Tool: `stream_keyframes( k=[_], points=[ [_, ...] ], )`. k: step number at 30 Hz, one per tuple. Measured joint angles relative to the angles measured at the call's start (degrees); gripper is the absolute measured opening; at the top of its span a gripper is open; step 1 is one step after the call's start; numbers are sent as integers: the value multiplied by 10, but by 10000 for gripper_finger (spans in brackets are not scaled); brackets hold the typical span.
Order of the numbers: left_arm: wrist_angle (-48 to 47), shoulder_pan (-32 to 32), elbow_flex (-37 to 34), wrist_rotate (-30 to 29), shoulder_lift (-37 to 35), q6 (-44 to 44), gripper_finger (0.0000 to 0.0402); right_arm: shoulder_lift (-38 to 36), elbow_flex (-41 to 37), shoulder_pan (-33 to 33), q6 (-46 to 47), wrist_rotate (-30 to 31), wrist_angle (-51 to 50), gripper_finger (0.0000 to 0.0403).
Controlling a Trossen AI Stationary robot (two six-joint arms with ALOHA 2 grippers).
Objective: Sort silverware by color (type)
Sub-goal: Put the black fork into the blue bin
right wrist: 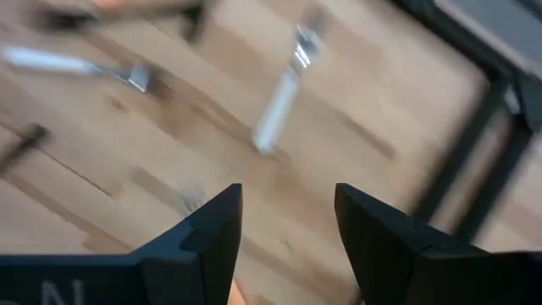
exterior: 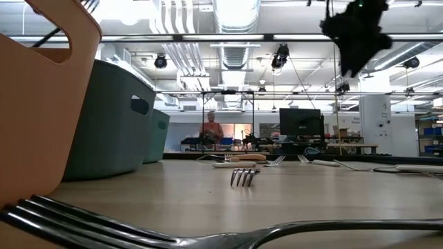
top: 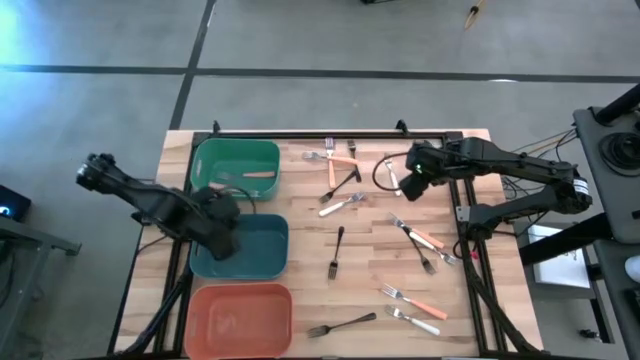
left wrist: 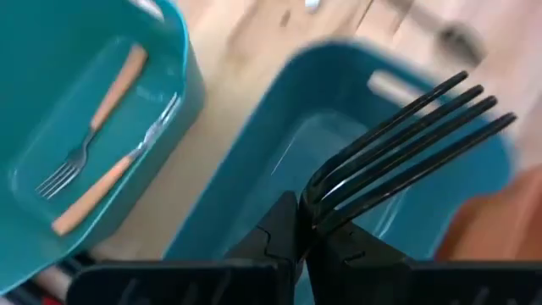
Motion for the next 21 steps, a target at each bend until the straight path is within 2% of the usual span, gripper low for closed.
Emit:
stream_keyframes(
  k=[3,7,11,17,21],
  points=[
    [2,0,-31,32,20,0,0,0,-11,1,35,-9,-45,171],
    [40,0,-52,53,37,-1,0,-1,-33,1,41,-39,-56,159],
    [80,0,-51,65,40,-1,0,-1,-57,1,19,-55,-56,153],
    [85,1,-27,68,37,-21,1,-3,-94,1,-15,-57,-57,157],
    [85,1,-24,90,42,-25,16,-4,-120,1,-45,-69,-57,157]
  ],
)
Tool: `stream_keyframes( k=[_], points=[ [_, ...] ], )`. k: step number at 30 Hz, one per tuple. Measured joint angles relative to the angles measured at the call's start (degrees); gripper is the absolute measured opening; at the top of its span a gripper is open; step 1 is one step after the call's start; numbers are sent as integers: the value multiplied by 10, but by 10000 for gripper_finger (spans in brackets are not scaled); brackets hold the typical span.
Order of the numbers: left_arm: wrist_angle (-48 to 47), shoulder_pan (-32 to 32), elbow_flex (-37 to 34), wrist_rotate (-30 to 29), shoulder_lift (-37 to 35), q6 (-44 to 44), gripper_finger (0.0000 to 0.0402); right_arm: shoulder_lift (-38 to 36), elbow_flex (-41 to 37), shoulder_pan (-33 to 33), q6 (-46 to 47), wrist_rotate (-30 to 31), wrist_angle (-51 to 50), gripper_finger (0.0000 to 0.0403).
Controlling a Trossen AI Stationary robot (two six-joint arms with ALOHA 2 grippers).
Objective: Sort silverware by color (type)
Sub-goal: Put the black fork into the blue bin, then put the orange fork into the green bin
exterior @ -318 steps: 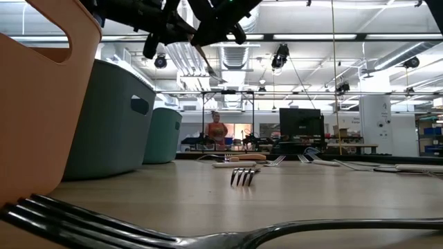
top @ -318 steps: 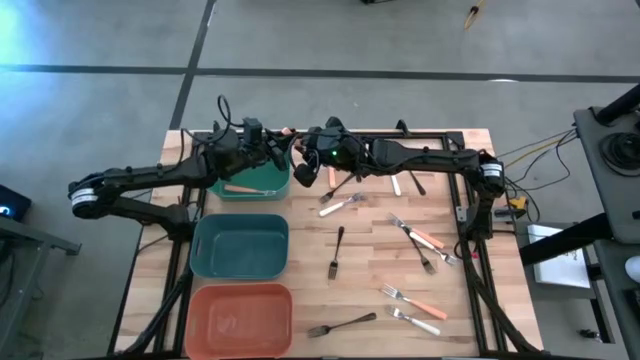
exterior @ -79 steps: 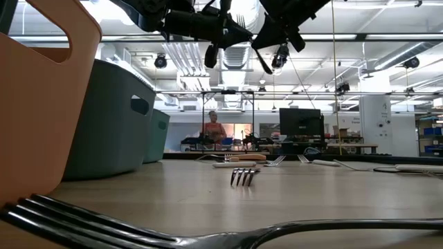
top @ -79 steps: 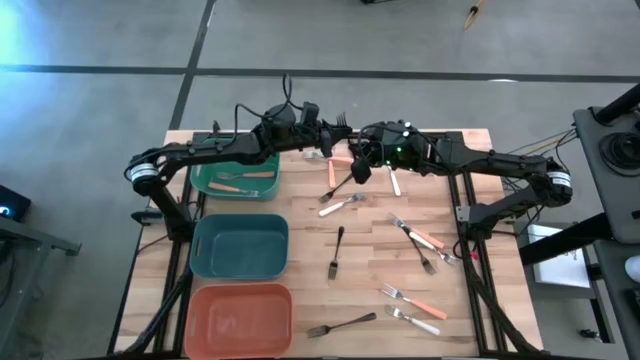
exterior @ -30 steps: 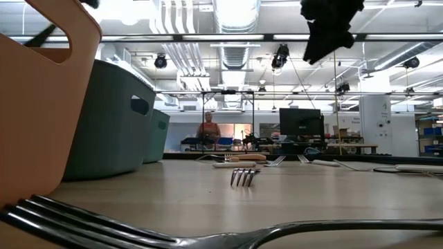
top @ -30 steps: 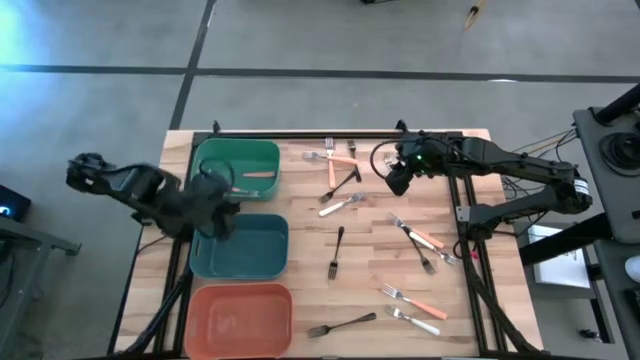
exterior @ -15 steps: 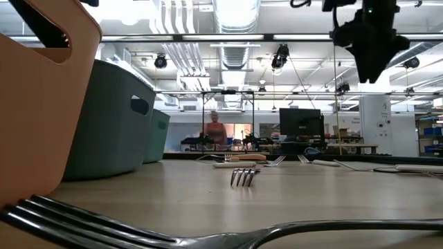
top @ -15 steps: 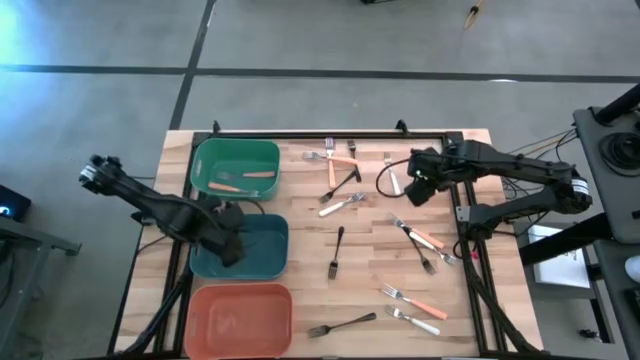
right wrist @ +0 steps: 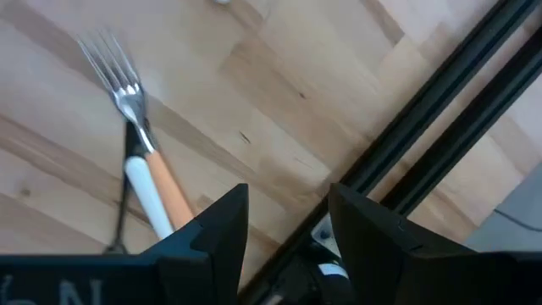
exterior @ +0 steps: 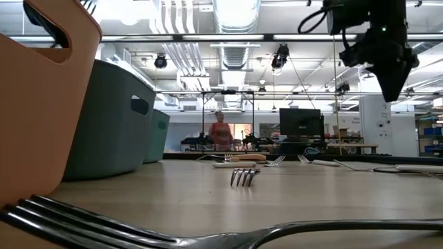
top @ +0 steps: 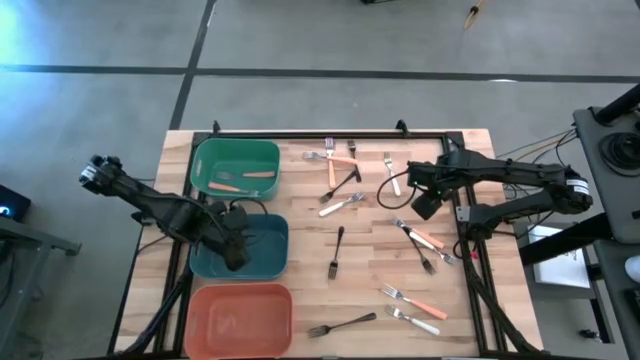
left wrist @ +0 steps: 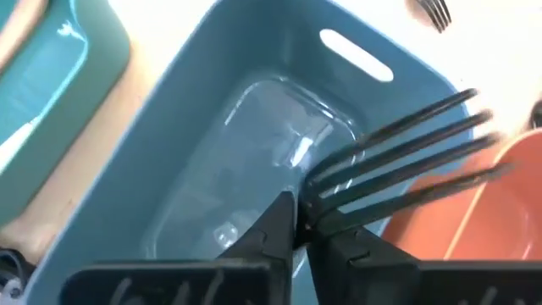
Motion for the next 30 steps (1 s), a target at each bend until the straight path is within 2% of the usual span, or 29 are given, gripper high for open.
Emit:
stream_keyframes(
  k=[4,11,15,19,24,30],
  points=[
    [4,0,0,33,16,-1,49,0,-21,0,-20,0,0,155],
    [49,3,9,24,38,-11,113,0,-47,0,-34,-20,0,159],
    [47,4,48,-19,43,-20,130,0,-72,0,-14,-45,2,159],
    [48,4,104,-95,44,-13,132,-1,-113,0,1,-55,14,156],
    [58,3,180,-182,46,13,132,0,-133,12,20,-150,103,145],
    [61,3,242,-227,48,66,132,3,-133,41,23,-166,135,136]
  ],
)
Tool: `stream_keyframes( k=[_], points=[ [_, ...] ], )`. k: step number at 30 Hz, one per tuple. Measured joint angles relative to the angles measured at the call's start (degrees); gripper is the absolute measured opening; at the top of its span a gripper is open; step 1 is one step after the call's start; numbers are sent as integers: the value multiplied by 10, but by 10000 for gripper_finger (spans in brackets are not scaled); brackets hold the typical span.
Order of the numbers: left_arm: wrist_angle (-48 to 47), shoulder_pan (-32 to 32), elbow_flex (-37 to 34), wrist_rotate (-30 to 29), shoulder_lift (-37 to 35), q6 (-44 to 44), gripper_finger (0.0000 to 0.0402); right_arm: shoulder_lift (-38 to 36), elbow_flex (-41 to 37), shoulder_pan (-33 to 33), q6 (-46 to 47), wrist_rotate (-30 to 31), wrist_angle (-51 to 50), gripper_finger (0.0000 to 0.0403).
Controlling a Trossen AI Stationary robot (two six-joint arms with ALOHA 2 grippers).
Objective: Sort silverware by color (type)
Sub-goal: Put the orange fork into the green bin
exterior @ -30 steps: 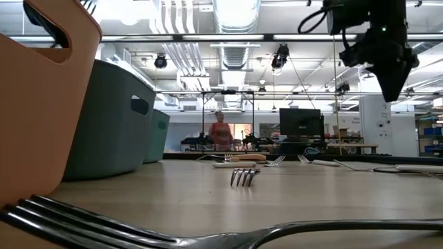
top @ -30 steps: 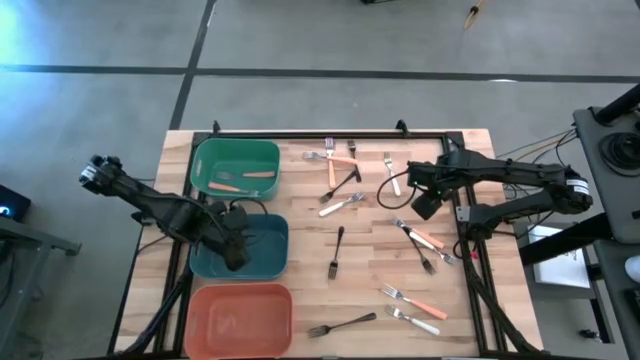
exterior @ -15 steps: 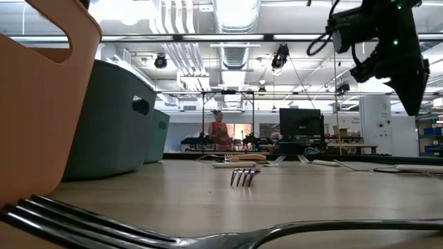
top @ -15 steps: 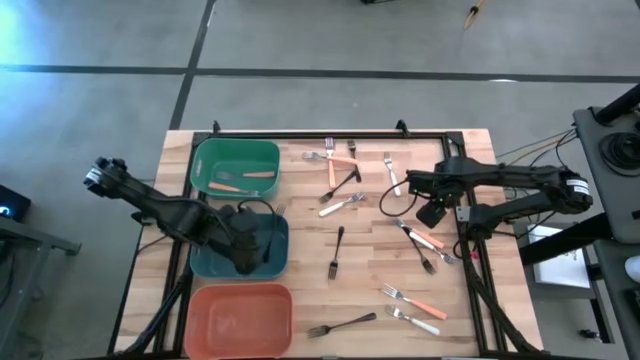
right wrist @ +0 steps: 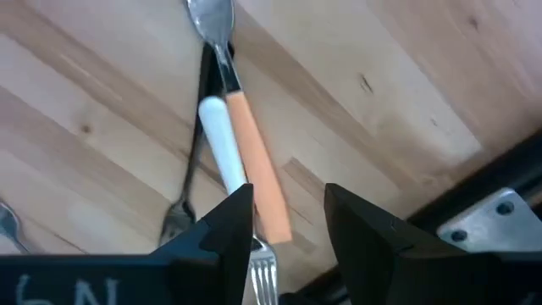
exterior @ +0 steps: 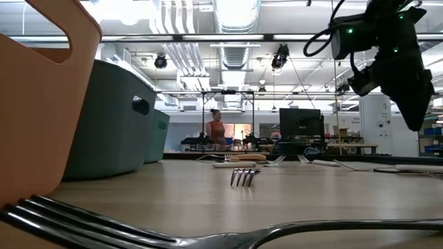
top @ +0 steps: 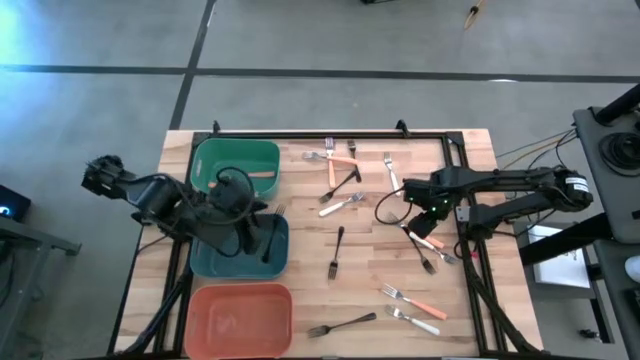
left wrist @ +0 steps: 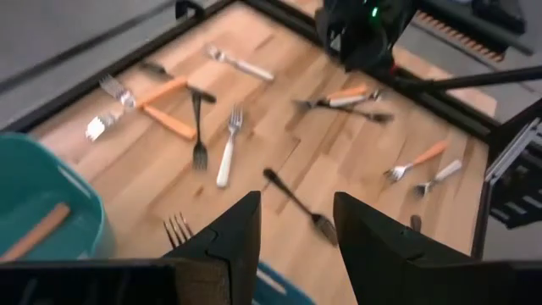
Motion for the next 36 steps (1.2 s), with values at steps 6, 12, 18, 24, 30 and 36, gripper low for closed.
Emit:
stream_keyframes(
  k=[6,12,18,24,30,36],
  points=[
    [7,0,21,-20,0,38,132,27,-4,33,9,-23,22,135],
    [8,0,21,-30,0,42,132,71,-6,42,4,-23,68,134],
    [8,0,21,-30,0,42,132,102,-6,42,-3,-23,105,134],
    [8,0,21,-30,0,48,133,137,-6,42,-15,-16,120,134],
    [8,0,21,-30,0,49,133,177,-6,42,-27,5,139,134],
    [8,0,21,-30,0,49,133,200,-4,42,-27,0,168,134]
  ],
)
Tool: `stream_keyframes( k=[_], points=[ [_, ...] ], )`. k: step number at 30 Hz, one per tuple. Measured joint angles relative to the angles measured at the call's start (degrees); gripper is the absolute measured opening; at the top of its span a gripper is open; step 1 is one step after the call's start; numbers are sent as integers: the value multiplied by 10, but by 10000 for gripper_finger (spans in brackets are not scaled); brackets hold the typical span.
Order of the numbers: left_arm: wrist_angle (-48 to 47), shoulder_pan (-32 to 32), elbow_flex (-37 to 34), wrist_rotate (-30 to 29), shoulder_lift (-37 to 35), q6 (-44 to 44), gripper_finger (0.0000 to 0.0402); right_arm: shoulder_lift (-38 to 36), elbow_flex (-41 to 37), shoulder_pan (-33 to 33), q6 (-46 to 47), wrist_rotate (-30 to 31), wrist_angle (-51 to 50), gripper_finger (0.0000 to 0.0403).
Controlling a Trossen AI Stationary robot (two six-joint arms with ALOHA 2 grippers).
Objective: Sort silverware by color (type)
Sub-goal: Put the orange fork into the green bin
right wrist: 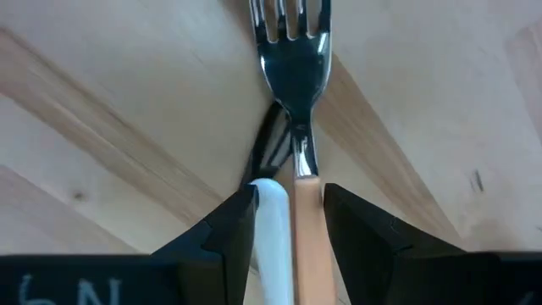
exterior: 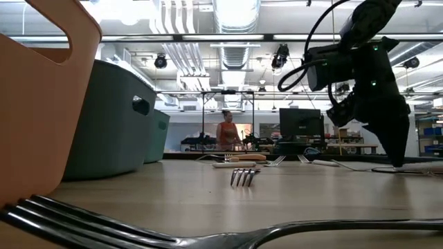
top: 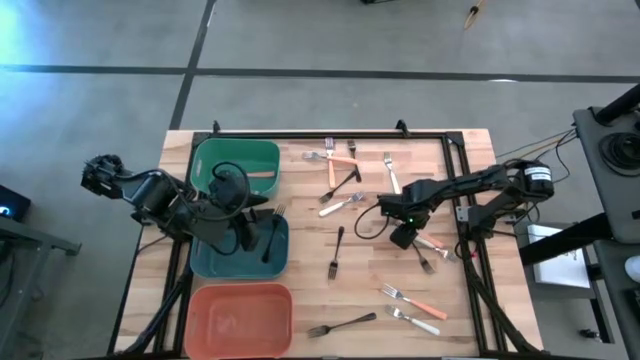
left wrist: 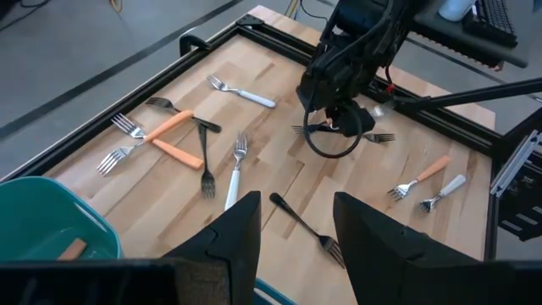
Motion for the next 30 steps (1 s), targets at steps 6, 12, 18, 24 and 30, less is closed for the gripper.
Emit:
stream_keyframes(
  k=[6,12,18,24,30],
  points=[
    [0,0,0,0,5,3,133,4,-2,-10,3,9,38,134],
    [0,0,0,4,13,6,133,5,-2,-16,3,16,42,134],
    [0,0,0,4,25,6,133,5,-2,-32,1,36,53,134],
    [0,0,-1,5,36,6,133,4,-2,-48,-3,36,57,134],
    [-1,0,-1,5,38,6,133,4,-2,-62,-6,36,57,134]
  ],
)
